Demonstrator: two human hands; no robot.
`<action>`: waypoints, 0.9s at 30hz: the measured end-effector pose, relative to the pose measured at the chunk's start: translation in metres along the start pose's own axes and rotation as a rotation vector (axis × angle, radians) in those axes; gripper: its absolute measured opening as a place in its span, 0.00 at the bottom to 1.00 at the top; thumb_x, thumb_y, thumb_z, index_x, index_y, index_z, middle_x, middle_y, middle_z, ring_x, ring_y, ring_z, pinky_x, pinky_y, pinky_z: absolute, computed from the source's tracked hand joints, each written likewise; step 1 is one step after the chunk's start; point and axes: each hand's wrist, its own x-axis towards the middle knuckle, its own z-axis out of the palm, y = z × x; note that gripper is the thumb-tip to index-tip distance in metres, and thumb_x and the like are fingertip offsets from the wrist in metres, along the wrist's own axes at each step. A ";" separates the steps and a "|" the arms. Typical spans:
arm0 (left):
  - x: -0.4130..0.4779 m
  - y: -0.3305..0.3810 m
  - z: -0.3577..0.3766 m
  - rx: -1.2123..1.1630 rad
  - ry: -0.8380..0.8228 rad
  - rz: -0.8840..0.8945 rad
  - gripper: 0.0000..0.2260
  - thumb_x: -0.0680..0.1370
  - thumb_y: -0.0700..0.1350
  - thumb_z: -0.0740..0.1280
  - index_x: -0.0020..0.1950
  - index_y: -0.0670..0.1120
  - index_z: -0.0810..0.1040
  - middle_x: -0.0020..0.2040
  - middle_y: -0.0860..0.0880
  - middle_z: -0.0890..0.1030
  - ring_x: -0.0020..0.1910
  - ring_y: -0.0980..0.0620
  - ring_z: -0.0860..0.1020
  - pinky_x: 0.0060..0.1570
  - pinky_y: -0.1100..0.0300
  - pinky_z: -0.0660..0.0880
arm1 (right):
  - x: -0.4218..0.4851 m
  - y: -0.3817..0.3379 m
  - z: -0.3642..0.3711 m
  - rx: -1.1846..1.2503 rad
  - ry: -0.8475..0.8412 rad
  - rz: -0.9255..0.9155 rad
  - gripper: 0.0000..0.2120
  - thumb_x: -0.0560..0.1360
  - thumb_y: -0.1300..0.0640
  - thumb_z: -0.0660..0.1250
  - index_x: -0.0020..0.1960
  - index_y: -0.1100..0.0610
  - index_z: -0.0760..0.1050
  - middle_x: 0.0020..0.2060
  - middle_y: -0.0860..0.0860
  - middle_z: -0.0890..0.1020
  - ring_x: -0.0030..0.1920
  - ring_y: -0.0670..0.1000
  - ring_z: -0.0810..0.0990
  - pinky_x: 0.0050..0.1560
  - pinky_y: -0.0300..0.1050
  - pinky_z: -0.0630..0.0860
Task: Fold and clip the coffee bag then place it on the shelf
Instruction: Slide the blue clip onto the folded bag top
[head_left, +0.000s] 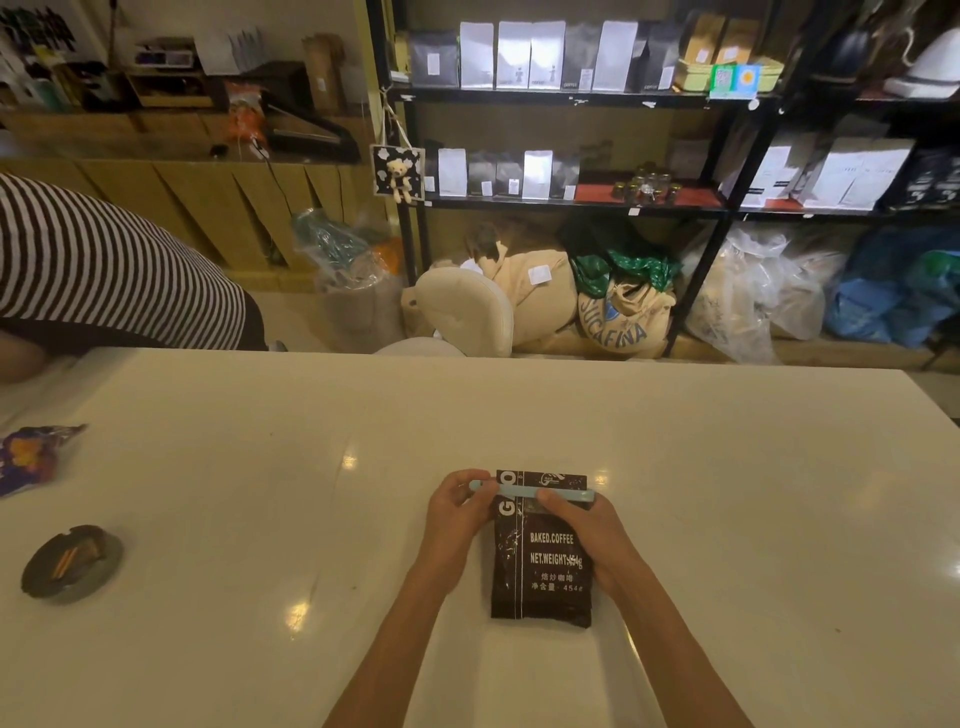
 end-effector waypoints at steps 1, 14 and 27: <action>0.000 0.000 0.001 -0.012 0.001 -0.021 0.11 0.77 0.39 0.70 0.58 0.39 0.74 0.56 0.34 0.81 0.46 0.46 0.83 0.45 0.55 0.82 | 0.000 0.000 0.000 -0.003 -0.001 -0.003 0.23 0.66 0.51 0.78 0.56 0.60 0.78 0.45 0.59 0.87 0.46 0.59 0.87 0.52 0.59 0.82; -0.002 0.001 0.008 -0.241 0.123 -0.125 0.08 0.76 0.33 0.69 0.52 0.39 0.72 0.52 0.36 0.82 0.45 0.44 0.82 0.46 0.53 0.80 | -0.001 -0.001 0.001 -0.015 -0.021 -0.002 0.23 0.66 0.51 0.79 0.56 0.59 0.78 0.46 0.59 0.87 0.47 0.60 0.86 0.54 0.62 0.81; 0.001 -0.001 0.009 -0.183 0.183 -0.121 0.07 0.76 0.33 0.70 0.49 0.39 0.73 0.48 0.38 0.82 0.42 0.46 0.82 0.41 0.57 0.82 | -0.004 -0.003 0.003 -0.029 -0.015 -0.007 0.19 0.67 0.53 0.78 0.54 0.59 0.78 0.44 0.58 0.87 0.45 0.59 0.87 0.52 0.58 0.82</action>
